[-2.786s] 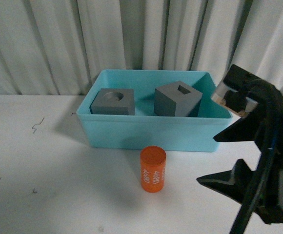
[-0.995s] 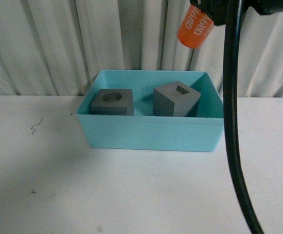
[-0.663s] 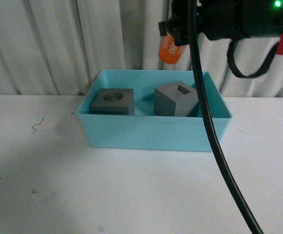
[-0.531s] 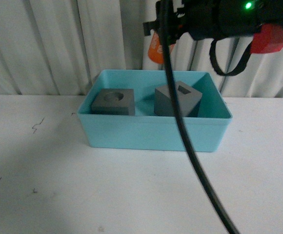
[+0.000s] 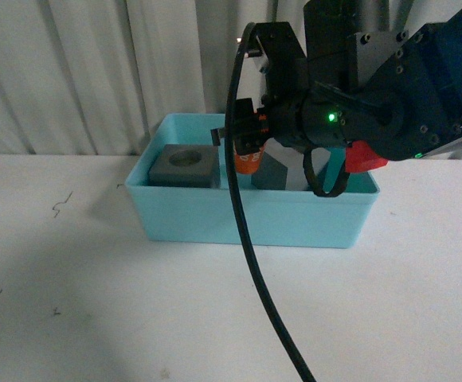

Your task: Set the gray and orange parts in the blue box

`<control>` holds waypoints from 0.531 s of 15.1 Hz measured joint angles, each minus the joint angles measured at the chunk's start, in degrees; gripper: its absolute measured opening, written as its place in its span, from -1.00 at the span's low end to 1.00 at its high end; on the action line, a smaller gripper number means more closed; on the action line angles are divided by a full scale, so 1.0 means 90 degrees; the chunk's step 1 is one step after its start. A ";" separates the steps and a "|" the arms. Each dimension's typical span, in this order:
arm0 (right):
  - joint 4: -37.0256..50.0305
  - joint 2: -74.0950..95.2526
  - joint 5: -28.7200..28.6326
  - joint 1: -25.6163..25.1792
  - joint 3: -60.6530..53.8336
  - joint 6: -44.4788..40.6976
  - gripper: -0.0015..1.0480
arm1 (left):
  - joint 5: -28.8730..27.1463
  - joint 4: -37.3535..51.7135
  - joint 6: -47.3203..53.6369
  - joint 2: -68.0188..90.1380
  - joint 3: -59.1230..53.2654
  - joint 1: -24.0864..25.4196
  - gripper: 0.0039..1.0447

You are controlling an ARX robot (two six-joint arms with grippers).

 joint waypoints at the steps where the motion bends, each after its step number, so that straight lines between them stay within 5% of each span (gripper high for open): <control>1: -0.0058 0.0187 0.0058 0.0005 0.0068 0.0024 -0.09 | 0.0002 -0.0002 0.0000 0.0000 0.0000 0.0000 0.88; 8: -0.0493 0.0619 0.0153 0.0053 0.0716 0.0209 -0.09 | 0.0002 -0.0002 0.0000 0.0000 0.0000 0.0000 0.88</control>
